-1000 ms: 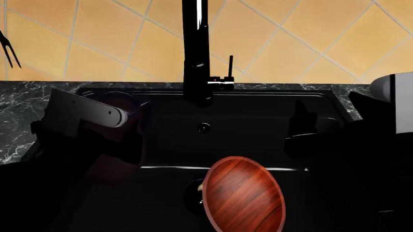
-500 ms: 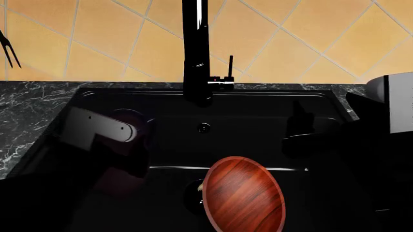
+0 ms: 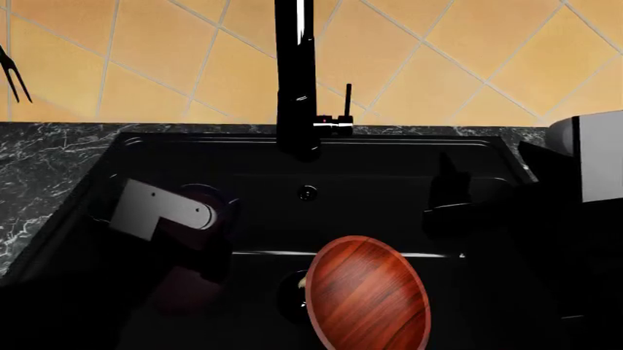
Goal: Pick the bowl and pitcher and place them in the sink. Then turn on the water.
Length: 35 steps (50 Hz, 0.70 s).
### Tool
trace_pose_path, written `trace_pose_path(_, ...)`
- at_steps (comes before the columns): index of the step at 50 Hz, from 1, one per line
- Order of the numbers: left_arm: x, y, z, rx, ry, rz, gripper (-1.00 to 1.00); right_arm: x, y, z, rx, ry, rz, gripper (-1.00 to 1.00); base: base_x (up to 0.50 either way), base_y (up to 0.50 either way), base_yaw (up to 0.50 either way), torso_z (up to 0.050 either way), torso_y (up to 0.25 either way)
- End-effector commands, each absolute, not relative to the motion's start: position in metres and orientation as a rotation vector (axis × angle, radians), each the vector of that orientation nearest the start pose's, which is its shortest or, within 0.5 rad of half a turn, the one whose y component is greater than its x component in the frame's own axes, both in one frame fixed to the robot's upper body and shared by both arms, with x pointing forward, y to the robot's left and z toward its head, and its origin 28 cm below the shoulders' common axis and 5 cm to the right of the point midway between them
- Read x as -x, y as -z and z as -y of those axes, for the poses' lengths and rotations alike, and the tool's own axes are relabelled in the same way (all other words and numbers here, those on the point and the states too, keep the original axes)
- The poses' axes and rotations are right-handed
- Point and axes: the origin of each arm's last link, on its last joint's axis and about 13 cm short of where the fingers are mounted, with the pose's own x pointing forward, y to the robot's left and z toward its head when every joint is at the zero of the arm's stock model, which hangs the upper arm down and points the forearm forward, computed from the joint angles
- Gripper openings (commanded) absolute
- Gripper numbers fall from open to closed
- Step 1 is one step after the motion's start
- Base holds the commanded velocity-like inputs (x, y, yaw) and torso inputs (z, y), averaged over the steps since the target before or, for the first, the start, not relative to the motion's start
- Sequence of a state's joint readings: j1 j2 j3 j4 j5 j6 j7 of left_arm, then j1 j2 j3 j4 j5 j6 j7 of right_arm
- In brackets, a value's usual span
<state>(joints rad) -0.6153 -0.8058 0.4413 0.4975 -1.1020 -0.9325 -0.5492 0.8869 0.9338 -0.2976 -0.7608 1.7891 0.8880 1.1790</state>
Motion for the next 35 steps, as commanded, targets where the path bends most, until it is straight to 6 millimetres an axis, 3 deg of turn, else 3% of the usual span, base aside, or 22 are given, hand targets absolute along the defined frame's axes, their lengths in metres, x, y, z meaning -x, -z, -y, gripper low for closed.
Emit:
trace_pose_path(1,-0.236,-0.172,-0.259,-0.266,0.158,-0.272,-1.00,-0.176,-0.264,0.131,0.113,-0.060,-0.070,1.00,0.01,0.22,0.03,0.000,0.000)
trace_pose_path(35,-0.237,-0.145,-0.259,-0.250,0.165,-0.345,-1.00,-0.177,-0.263,0.129,0.114,-0.063,-0.076,1.00,0.01,0.22,0.03,0.001,0.002)
